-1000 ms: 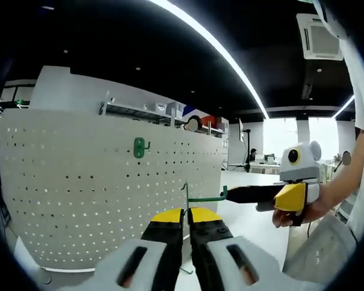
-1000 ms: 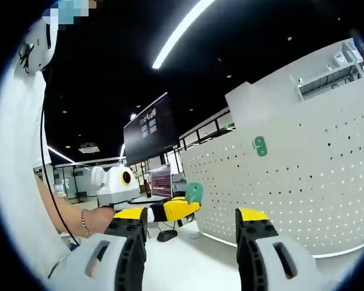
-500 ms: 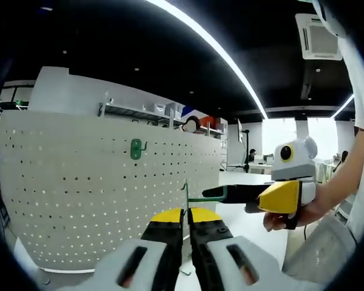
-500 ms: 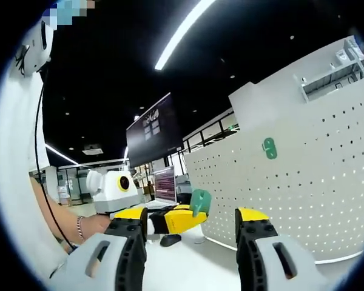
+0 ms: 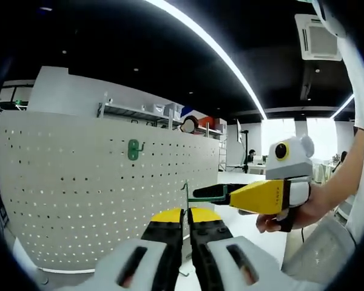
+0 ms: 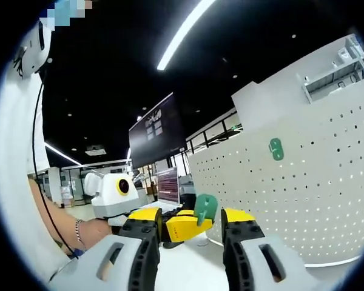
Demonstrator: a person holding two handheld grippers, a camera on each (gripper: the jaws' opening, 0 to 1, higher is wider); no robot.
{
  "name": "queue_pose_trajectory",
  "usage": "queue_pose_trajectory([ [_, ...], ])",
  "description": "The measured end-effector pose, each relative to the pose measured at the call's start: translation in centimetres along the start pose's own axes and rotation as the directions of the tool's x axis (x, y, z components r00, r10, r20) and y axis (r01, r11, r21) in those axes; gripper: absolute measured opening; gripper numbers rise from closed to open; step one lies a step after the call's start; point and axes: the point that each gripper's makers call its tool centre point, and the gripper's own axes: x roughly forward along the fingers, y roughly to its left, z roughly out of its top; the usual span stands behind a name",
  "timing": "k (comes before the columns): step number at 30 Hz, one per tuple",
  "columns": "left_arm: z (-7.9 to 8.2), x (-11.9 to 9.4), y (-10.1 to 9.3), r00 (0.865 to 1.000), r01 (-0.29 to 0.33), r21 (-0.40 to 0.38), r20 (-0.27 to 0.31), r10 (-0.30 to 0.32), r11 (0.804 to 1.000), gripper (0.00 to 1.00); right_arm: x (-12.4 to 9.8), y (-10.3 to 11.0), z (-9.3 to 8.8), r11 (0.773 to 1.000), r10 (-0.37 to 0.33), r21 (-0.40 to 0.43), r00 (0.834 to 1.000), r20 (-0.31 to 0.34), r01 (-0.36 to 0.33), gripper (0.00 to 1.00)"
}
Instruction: Insert the hook assembly into the mounting plate slot until the hook locks in place.
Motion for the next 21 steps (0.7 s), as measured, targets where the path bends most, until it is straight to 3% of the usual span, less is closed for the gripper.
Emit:
queue_pose_trajectory([
  [21, 0.21, -0.03, 0.05, 1.000, -0.007, 0.002, 0.006, 0.007, 1.000, 0.02, 0.93, -0.56, -0.27, 1.000, -0.022, -0.005, 0.999, -0.024, 0.022, 0.13],
])
